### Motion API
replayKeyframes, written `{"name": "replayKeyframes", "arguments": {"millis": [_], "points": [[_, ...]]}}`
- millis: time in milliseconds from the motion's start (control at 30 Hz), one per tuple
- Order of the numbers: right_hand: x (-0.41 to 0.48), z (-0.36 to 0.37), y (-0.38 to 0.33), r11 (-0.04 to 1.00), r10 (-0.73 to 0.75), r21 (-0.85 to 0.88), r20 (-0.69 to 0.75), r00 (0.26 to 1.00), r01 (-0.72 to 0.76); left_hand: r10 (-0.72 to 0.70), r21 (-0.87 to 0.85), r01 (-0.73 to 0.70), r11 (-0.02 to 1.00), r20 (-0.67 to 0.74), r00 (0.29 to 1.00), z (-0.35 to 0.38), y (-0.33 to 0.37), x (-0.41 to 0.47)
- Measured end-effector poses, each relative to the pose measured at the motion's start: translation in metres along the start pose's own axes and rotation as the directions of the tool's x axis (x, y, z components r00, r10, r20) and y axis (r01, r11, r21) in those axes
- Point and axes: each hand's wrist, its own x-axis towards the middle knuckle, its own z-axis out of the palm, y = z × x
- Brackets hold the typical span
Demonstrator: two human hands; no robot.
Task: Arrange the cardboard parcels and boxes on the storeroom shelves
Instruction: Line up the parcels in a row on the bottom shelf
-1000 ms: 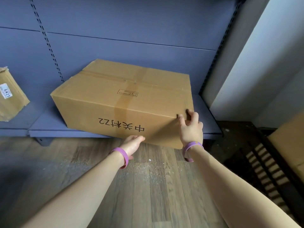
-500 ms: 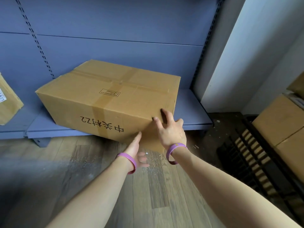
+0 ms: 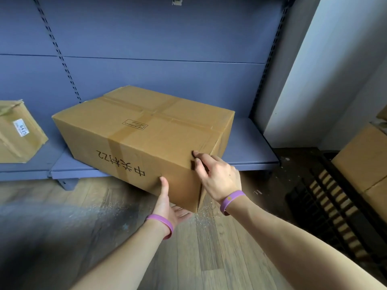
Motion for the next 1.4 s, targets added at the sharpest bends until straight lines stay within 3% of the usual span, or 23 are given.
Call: {"name": "replayKeyframes", "arguments": {"millis": [200, 433, 533, 700, 800, 933, 1133, 1400], "points": [[0.006, 0.010, -0.022, 0.955, -0.261, 0.077, -0.247, 0.933, 0.288, 0.038, -0.060, -0.039, 0.997, -0.027, 0.999, -0.017, 0.021, -0.026], [0.034, 0.009, -0.074, 0.882, -0.348, 0.078, -0.557, 0.754, 0.465, 0.005, -0.049, -0.003, 0.999, 0.034, 0.999, -0.015, 0.052, -0.067], [0.036, 0.006, -0.097, 0.873, -0.289, 0.151, -0.604, 0.742, 0.463, -0.017, -0.019, 0.018, 1.000, 0.036, 0.999, -0.019, 0.055, -0.086], [0.021, 0.001, -0.124, 0.789, -0.379, 0.214, -0.569, 0.730, 0.576, -0.064, 0.029, 0.062, 0.998, 0.072, 0.995, -0.039, 0.060, -0.111], [0.016, 0.009, -0.132, 0.835, -0.399, 0.113, -0.549, 0.735, 0.538, -0.087, 0.005, 0.087, 0.996, 0.088, 0.992, -0.048, 0.068, -0.102], [0.019, 0.014, -0.153, 0.901, -0.311, 0.081, -0.566, 0.763, 0.427, -0.087, 0.018, 0.085, 0.996, 0.134, 0.987, -0.059, 0.088, -0.099], [0.009, 0.025, -0.191, 0.921, -0.285, 0.034, -0.622, 0.729, 0.389, -0.156, 0.070, 0.144, 0.987, 0.207, 0.966, -0.079, 0.112, -0.112], [-0.006, 0.047, -0.219, 0.952, -0.256, -0.041, -0.650, 0.715, 0.304, -0.074, 0.218, 0.049, 0.975, 0.104, 0.992, -0.108, 0.129, -0.106]]}}
